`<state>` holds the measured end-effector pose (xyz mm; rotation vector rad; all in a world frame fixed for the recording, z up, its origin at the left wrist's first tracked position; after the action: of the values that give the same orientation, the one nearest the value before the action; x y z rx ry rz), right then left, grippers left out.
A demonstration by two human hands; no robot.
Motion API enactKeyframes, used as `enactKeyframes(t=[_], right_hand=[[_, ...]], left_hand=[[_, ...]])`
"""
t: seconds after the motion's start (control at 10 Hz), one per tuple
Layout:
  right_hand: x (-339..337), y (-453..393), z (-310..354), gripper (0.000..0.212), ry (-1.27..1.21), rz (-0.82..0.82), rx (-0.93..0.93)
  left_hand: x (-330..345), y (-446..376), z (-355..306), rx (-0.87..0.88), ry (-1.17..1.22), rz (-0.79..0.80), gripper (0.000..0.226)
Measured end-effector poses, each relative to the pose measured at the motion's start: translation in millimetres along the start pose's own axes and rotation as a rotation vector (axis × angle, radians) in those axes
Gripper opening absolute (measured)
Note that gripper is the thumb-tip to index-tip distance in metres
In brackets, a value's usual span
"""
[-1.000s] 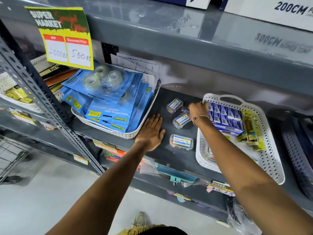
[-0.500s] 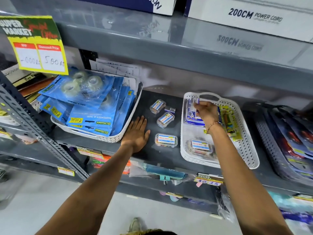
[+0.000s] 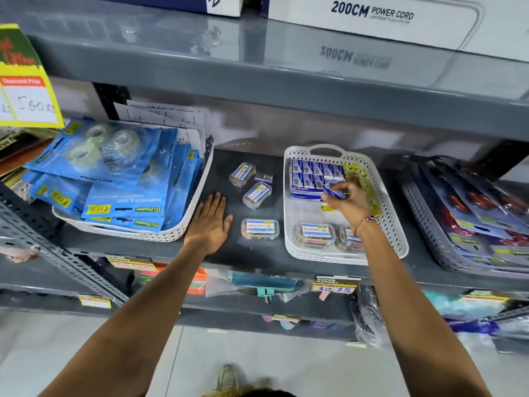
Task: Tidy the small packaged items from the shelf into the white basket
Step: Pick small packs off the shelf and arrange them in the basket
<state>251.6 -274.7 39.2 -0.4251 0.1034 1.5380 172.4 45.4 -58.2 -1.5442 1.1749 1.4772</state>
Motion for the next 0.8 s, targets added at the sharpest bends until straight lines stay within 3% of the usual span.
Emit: enactKeyframes(t=[0.1,0.2,0.3,0.4,0.5,0.8], right_hand=[[1,1,-10,0.02,-0.039,0.039,0.023],[-3,1,-15,0.031,-0.076,0.004,0.051],[-3,-2,-18,0.061,-0.137,0.002,0.103],[-1,-4,-20,0.058,-0.181,-0.005,0.141],[-15,-10,-28,0.035,-0.171,-0.169,0.211],[-37,-29,-33,0.025,0.007,-0.39,0.22]], left_hand=[[0,1,1,0.005,0.003,-0.002,0.061],[1,0,1,0.006,0.011,-0.006,0.06],[1,0,1,0.006,0.014,-0.005,0.061],[1,0,1,0.005,0.014,-0.005,0.061],[0,0,2,0.007,0.021,-0.006,0.061],[1,-2,2,0.002,0.039,-0.006,0.061]])
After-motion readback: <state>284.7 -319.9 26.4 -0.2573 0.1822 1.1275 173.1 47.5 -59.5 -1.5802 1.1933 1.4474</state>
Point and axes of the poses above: each hand's wrist, its own y-axis away from the middle knuckle, its own x-axis out of the palm, z = x × y, the point moved 9 cm from there along -y, towards the middle knuckle, and after that the axes turned 14 degrees about -x, right-handed, at the moved point
